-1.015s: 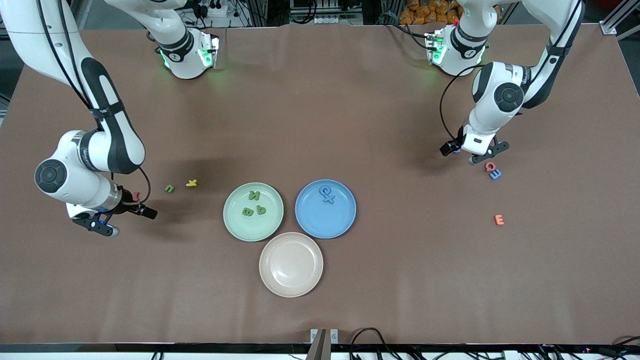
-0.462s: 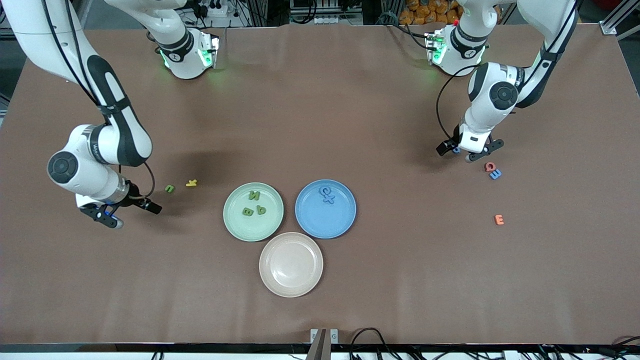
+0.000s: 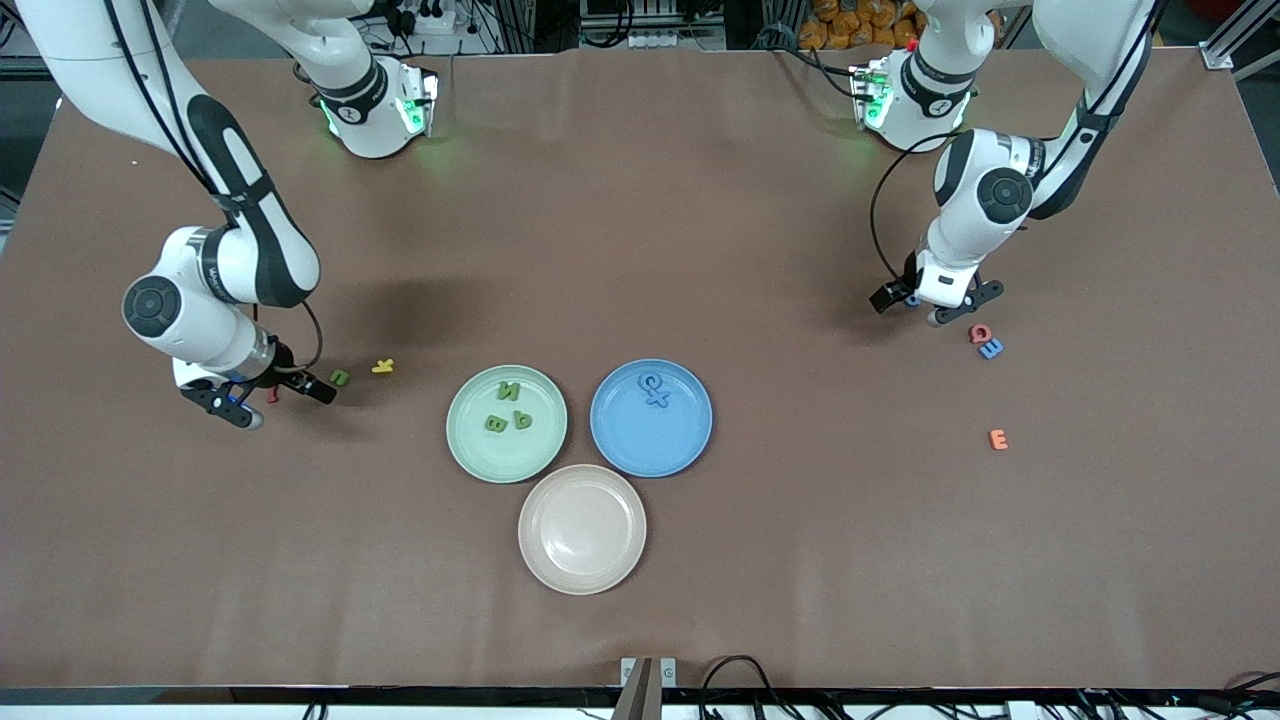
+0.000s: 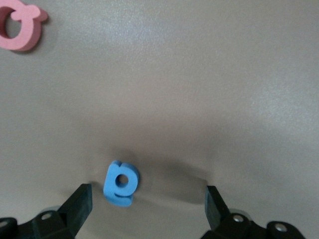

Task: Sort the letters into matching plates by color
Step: 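Grasp the blue a with the left gripper while the right gripper lowers to the u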

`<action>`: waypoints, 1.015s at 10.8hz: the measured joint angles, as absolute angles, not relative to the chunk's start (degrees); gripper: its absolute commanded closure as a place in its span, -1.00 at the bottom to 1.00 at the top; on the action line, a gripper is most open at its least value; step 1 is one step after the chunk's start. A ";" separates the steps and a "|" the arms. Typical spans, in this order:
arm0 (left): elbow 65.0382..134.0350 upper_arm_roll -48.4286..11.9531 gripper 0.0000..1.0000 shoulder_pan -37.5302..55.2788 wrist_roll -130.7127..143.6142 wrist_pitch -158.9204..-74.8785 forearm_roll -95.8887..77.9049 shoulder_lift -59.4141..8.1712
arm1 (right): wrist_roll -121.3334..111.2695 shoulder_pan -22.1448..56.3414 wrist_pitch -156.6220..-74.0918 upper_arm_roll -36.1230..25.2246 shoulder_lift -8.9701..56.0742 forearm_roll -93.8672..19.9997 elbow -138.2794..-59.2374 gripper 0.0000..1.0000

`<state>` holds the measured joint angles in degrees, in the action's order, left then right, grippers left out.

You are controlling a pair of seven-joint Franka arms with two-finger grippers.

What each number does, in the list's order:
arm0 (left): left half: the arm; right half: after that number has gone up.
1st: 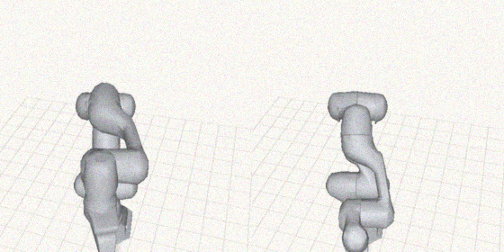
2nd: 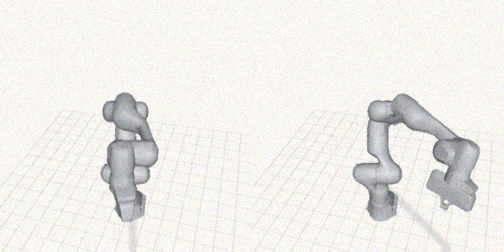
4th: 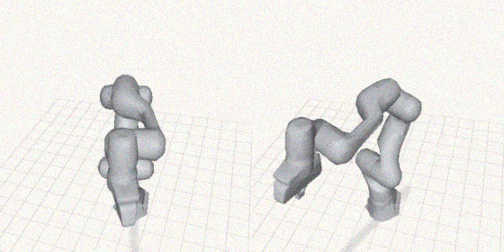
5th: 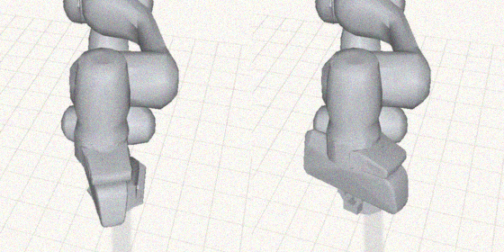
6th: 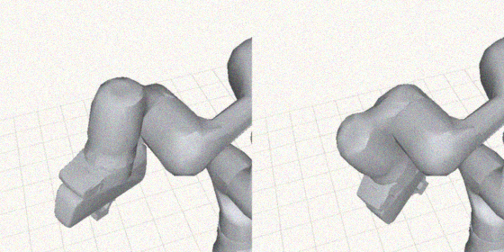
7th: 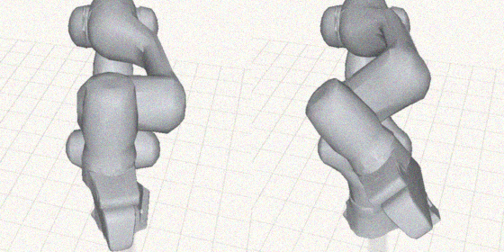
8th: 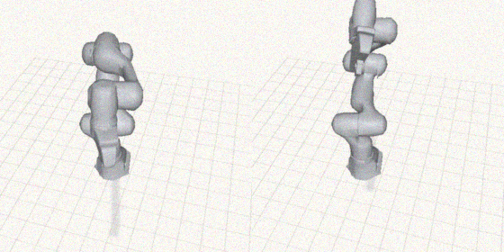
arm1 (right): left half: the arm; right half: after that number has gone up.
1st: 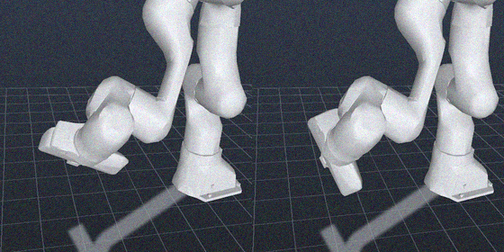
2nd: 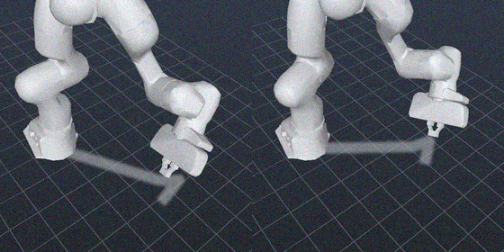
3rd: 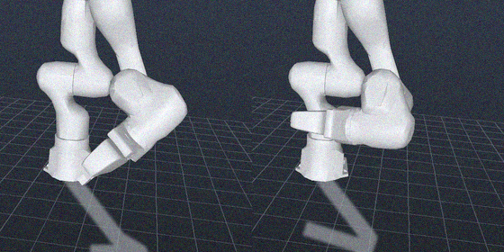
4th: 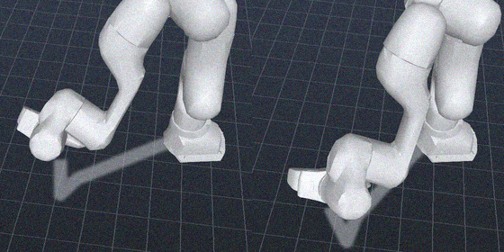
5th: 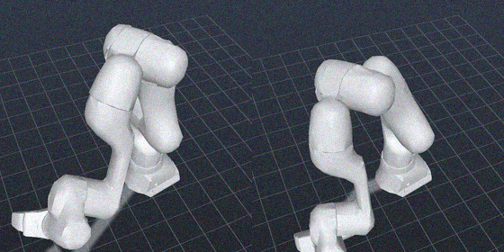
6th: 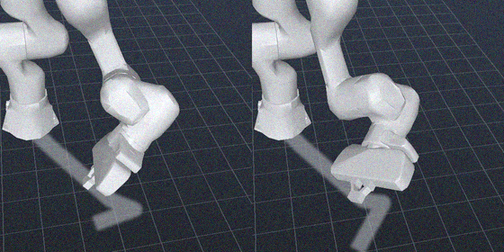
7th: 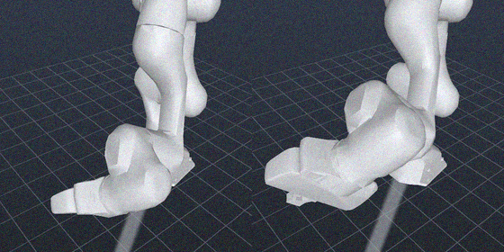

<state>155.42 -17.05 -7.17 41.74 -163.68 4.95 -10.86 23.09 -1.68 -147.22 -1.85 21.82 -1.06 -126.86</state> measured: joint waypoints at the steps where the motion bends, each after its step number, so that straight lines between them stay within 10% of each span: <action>1: 155.43 -17.04 -1.00 -7.50 41.74 -164.95 4.95 -11.60 | 23.10 -1.55 -147.79 -1.80 21.18 -1.06 -127.88 -1.00; 8: 155.39 -16.85 -0.93 -8.17 41.74 -166.31 4.95 -12.24 | 23.25 0.57 -151.33 -1.68 20.90 -1.06 -131.52 -1.00; 10: 155.34 -16.85 0.72 -8.17 41.74 -166.36 4.95 -12.24 | 23.25 0.99 -152.35 -1.68 21.15 -1.06 -131.88 -0.99; 11: 155.32 -16.85 1.00 -8.17 41.74 -166.40 4.95 -12.23 | 23.25 1.06 -152.84 -1.69 21.46 -1.06 -131.98 -0.93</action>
<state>155.32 -16.85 -8.17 41.74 -166.40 4.95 -12.23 23.25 1.06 -152.84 -1.69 21.46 -1.06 -131.98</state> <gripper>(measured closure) 0.031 0.000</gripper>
